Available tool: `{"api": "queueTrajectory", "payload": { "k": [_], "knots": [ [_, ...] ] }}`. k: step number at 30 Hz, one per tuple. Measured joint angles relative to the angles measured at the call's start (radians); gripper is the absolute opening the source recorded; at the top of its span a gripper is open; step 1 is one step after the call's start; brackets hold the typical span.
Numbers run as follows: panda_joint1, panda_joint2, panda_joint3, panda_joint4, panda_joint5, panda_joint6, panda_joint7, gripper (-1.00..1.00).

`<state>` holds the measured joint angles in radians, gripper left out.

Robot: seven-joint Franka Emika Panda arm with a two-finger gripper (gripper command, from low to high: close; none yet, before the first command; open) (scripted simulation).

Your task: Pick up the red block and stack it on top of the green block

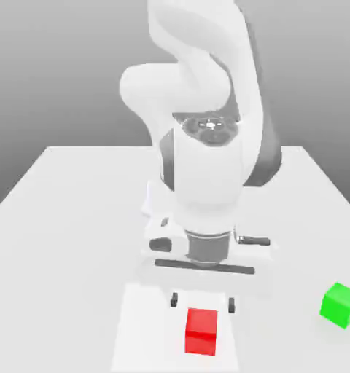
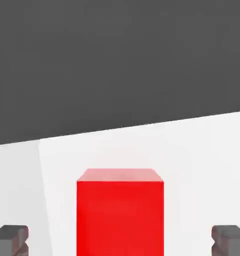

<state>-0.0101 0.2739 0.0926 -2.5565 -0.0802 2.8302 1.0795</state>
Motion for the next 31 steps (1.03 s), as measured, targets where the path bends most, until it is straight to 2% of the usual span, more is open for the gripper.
{"api": "queueTrajectory", "payload": {
  "k": [1, 2, 9, 14, 24, 28, 29, 31],
  "knots": [
    [0.007, 0.036, -0.009, 0.005, -0.01, 0.03, 0.007, 0.0],
    [0.013, 0.06, -0.016, 0.009, -0.015, 0.05, 0.012, -1.0],
    [0.011, 0.06, -0.014, 0.009, -0.018, 0.05, 0.014, -1.0],
    [-0.007, -0.098, 0.014, -0.016, 0.032, -0.083, -0.023, -1.0],
    [0.279, -0.121, 0.257, 0.081, -0.021, -0.212, 0.142, -1.0],
    [0.353, 0.007, 0.22, 0.103, -0.128, -0.115, 0.231, -1.0],
    [0.363, 0.027, 0.21, 0.105, -0.143, -0.098, 0.242, 1.0],
    [0.363, 0.027, 0.21, 0.105, -0.143, -0.098, 0.242, 1.0]
  ]
}}
